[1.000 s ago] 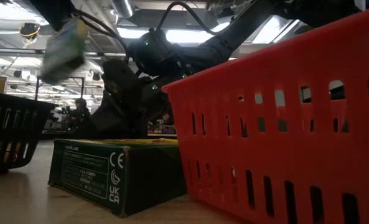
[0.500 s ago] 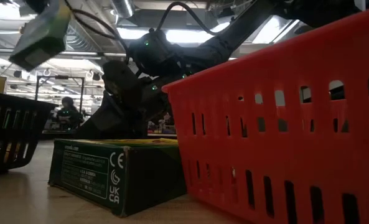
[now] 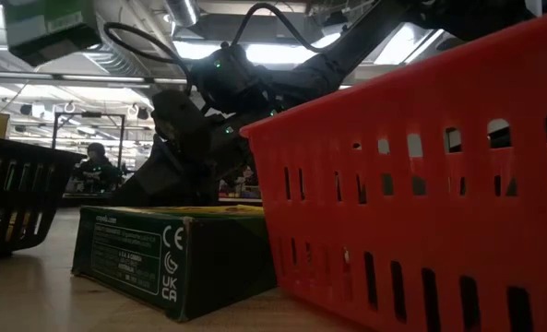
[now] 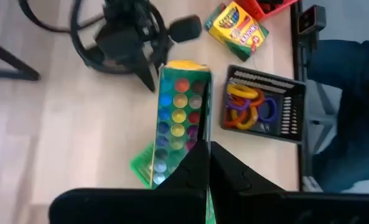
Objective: Pick & Place Office Desk Supplies
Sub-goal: Put the yellow crayon box into the green bin
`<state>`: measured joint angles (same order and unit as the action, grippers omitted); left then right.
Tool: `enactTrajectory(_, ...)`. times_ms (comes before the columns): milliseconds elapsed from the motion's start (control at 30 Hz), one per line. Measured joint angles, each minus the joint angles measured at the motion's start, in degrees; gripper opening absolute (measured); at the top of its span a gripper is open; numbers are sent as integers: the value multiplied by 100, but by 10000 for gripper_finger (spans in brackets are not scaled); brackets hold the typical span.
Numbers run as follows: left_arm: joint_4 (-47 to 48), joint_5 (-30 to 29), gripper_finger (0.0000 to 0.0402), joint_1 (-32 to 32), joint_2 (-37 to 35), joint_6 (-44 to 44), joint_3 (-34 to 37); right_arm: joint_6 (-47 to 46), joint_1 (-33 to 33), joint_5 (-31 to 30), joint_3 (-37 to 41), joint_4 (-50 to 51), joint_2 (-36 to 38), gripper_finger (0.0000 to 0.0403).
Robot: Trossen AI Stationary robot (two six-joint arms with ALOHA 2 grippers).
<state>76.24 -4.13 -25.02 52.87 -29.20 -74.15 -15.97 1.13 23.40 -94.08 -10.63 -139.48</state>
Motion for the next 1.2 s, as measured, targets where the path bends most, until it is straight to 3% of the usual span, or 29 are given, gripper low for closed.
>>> enactTrajectory(633,201,-1154,1,-2863,547,-3114,247,79,2,5,0,79,0,89)
enactTrajectory(900,200,-1117,1,-3449,676,-4128,904,74,2,17,0,81,0,89)
enactTrajectory(1200,213,-1138,2,-3539,674,-4306,1510,72,2,0,0,81,0,89)
